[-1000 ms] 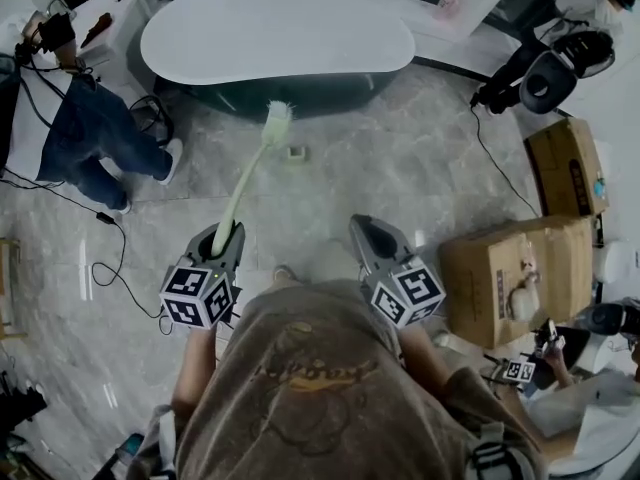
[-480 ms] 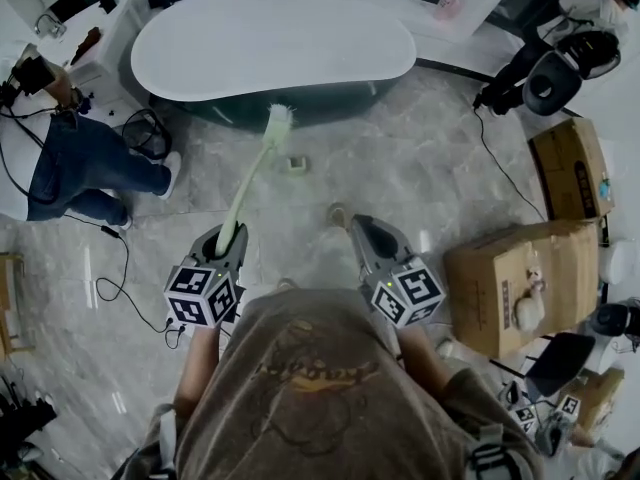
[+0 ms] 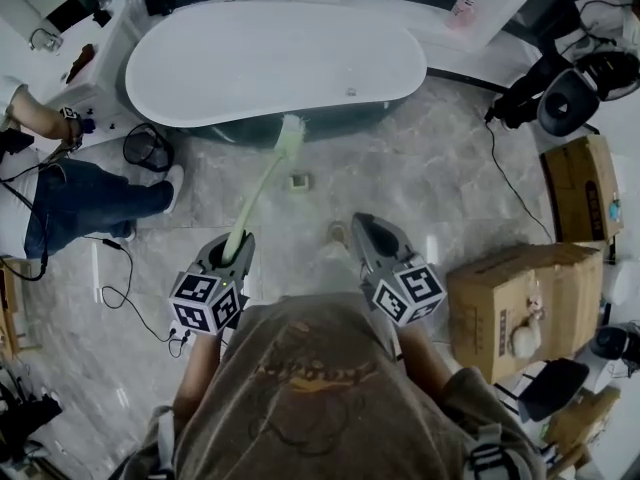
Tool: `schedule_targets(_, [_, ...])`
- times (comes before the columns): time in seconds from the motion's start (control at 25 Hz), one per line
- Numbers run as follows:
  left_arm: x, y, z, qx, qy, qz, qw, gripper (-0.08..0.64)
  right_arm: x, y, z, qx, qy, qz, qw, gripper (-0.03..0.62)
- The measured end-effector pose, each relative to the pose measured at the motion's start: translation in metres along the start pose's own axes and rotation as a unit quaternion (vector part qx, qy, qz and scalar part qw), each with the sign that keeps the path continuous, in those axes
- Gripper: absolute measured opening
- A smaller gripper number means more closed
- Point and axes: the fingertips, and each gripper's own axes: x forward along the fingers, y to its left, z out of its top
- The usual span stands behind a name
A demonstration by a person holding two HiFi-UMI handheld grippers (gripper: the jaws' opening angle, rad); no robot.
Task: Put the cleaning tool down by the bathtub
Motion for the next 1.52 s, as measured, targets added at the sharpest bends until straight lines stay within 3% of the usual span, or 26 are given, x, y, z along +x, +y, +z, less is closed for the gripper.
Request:
schedule_targets(0.4, [0.076,0.010,0.065,-0.026,-0.012,0.043,0.9987,0.060,0.061,-0.086,0.050,-0.004,0.030,0.044,0.999,0.002])
schedule_targets(0.72, [0.126,0.015,0.094,-0.059,-0.033,0.072,0.9951,0.060,0.094,-0.149,0.069,-0.001,0.044,0.066,0.997,0.001])
schedule_targets(1.52, [0.157,0.065,0.102,-0.052,-0.003,0.049,0.9974,0.060,0.141,-0.149,0.051,0.024,0.066,0.027,0.997,0.002])
